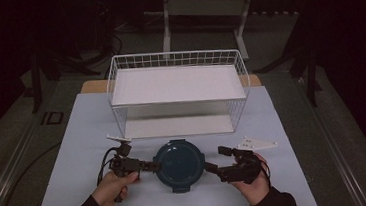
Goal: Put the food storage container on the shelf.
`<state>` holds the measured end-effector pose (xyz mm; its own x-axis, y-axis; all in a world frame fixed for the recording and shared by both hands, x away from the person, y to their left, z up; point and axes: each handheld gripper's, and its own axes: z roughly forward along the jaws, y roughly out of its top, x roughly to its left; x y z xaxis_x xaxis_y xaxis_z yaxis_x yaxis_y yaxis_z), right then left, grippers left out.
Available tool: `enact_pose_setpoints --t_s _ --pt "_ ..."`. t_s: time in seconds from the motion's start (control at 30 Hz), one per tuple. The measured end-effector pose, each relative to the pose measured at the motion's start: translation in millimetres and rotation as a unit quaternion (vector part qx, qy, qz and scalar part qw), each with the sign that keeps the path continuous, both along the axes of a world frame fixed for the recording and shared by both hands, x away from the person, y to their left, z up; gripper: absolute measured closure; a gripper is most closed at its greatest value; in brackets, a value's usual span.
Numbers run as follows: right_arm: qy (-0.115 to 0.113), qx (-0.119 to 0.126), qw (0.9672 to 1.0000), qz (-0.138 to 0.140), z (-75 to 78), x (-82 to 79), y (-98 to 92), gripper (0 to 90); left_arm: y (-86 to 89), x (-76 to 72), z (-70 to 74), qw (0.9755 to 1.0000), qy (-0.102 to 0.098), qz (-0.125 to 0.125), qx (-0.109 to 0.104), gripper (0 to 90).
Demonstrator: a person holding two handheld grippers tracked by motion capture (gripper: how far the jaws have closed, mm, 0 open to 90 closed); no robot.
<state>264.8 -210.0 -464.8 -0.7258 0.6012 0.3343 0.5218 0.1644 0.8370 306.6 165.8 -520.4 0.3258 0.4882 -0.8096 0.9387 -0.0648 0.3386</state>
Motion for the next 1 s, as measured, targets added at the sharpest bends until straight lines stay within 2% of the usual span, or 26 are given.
enact_pose_setpoints --t_s 0.03,0.07,0.1,0.17,0.23,0.27,0.37,0.53,0.8,0.87,1.0 --pt "0.008 0.003 1.0 0.0 -1.1 1.3 -0.3 16.9 -0.1 -1.2 1.4 1.0 -0.006 -0.004 0.002 53.1" --pt "0.03 0.009 0.9995 0.001 -3.8 4.4 -1.0 17.4 -0.4 -2.0 2.5 0.9999 -0.01 -0.006 0.003 53.7" --pt "0.042 0.013 0.9991 0.001 -5.6 6.3 -1.3 17.8 -1.0 -3.7 4.4 0.9998 -0.016 -0.009 0.005 54.0" --pt "0.08 0.025 0.9965 0.001 -11.5 11.9 -2.0 20.7 -1.7 -6.9 6.8 0.9996 -0.024 -0.01 0.009 54.7" --pt "0.105 0.034 0.9939 0.006 -16.4 15.2 -2.8 23.6 -1.8 -10.4 8.4 0.9993 -0.033 -0.011 0.012 55.2" --pt "0.12 0.031 0.9923 0.006 -19.5 16.4 -2.6 26.7 -2.1 -11.7 9.2 0.9992 -0.037 -0.012 0.014 55.5" --pt "0.144 0.023 0.9893 0.009 -26.3 18.5 -1.5 30.5 -2.0 -16.1 11.3 0.9982 -0.054 -0.019 0.018 56.2" --pt "0.185 0.037 0.9819 0.017 -35.1 21.9 -1.9 38.6 -2.9 -22.8 14.5 0.9965 -0.075 -0.026 0.024 57.2" --pt "0.218 0.048 0.9737 0.047 -42.2 21.3 1.8 51.3 -3.3 -27.8 16.6 0.9954 -0.087 -0.03 0.028 58.0" --pt "0.221 0.053 0.9724 0.051 -42.8 20.3 2.7 53.8 -3.5 -28.8 16.9 0.9953 -0.088 -0.029 0.029 58.0" --pt "0.222 0.058 0.9724 0.043 -43.7 17.2 2.5 54.6 -4.8 -32.5 18.6 0.9944 -0.096 -0.025 0.036 58.0"
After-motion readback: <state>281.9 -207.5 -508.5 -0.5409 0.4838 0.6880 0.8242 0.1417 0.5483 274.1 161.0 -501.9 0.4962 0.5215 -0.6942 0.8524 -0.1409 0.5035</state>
